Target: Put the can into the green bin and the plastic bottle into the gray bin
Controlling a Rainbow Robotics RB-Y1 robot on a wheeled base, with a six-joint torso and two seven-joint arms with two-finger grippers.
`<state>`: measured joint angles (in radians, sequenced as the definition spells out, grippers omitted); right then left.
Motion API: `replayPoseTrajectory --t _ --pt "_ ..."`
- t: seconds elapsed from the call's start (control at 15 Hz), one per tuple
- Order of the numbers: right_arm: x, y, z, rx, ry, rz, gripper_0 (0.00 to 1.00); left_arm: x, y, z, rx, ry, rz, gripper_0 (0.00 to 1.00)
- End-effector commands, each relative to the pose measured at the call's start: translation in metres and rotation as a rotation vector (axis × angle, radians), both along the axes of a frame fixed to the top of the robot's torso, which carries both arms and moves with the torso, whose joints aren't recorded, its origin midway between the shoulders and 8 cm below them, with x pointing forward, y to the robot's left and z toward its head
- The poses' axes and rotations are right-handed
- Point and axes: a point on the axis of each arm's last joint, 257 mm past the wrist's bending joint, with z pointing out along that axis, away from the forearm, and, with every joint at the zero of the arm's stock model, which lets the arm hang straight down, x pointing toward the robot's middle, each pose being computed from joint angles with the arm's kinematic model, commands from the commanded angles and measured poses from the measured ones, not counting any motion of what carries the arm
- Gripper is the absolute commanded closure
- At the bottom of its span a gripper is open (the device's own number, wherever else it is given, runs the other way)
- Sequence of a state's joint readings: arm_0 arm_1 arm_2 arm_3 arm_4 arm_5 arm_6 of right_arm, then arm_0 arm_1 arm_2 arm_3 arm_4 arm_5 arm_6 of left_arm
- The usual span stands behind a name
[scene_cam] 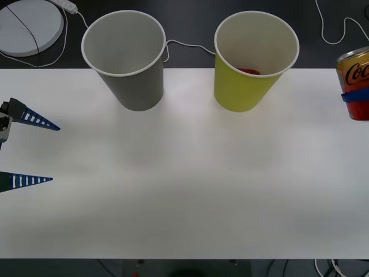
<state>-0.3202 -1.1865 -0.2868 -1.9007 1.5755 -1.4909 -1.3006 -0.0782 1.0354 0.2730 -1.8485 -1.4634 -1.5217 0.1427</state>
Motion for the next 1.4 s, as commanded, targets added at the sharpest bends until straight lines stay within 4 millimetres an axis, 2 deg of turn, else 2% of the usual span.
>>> replayPoseTrajectory --t 0.07,0.4,0.73,0.93,1.2,1.27,1.33,1.4 --pt "0.024 0.016 0.017 -0.015 0.003 0.03 1.0 0.0 0.0 0.0 0.0 0.0 0.0 0.0" --pt "0.083 0.059 0.033 -0.016 0.032 0.085 1.0 0.0 0.0 0.0 0.0 0.0 0.0 0.0" --pt "0.138 0.093 0.038 -0.086 -0.004 0.067 1.0 0.0 0.0 0.0 0.0 0.0 0.0 0.0" --pt "0.161 0.122 0.034 -0.061 -0.025 0.078 1.0 0.0 0.0 0.0 0.0 0.0 0.0 0.0" --pt "0.172 0.136 0.033 -0.084 -0.05 0.096 1.0 0.0 0.0 0.0 0.0 0.0 0.0 0.0" --pt "0.172 0.136 0.032 -0.086 -0.05 0.095 0.95 0.0 0.0 0.0 0.0 0.0 0.0 0.0" --pt "0.172 0.137 0.033 -0.094 -0.058 0.104 0.78 0.0 0.0 0.0 0.0 0.0 0.0 0.0" --pt "0.172 0.136 0.033 -0.1 -0.062 0.109 0.56 0.0 0.0 0.0 0.0 0.0 0.0 0.0"
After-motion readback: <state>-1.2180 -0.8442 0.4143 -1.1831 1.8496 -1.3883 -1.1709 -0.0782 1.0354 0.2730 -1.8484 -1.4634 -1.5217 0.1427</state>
